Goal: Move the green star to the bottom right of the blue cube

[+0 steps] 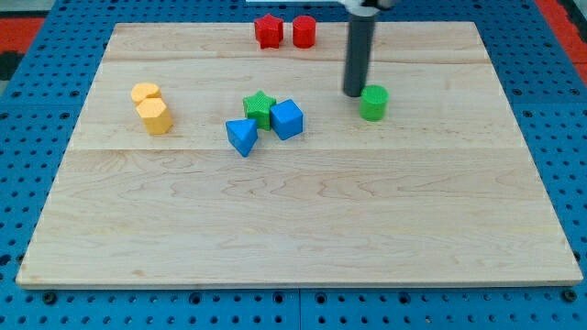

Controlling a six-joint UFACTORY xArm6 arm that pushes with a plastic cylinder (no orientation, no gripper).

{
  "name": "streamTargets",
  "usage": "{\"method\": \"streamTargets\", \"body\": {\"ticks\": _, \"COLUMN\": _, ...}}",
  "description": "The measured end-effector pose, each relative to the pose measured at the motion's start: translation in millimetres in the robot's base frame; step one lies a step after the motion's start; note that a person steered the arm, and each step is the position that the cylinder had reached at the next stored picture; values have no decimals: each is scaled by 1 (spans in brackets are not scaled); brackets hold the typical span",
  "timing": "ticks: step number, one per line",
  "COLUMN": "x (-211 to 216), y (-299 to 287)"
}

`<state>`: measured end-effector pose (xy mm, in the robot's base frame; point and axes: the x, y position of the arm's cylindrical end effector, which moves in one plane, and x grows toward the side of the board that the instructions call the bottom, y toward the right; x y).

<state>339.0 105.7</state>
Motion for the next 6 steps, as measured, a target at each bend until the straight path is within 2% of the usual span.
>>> {"method": "streamTargets", "body": {"ticks": 1, "x": 6, "y": 25}}
{"method": "streamTargets", "body": {"ticks": 2, "x": 20, "y": 27}}
{"method": "streamTargets", "body": {"ticks": 4, "x": 55, "y": 108}}
{"method": "streamTargets", "body": {"ticks": 6, "x": 66, "y": 3}}
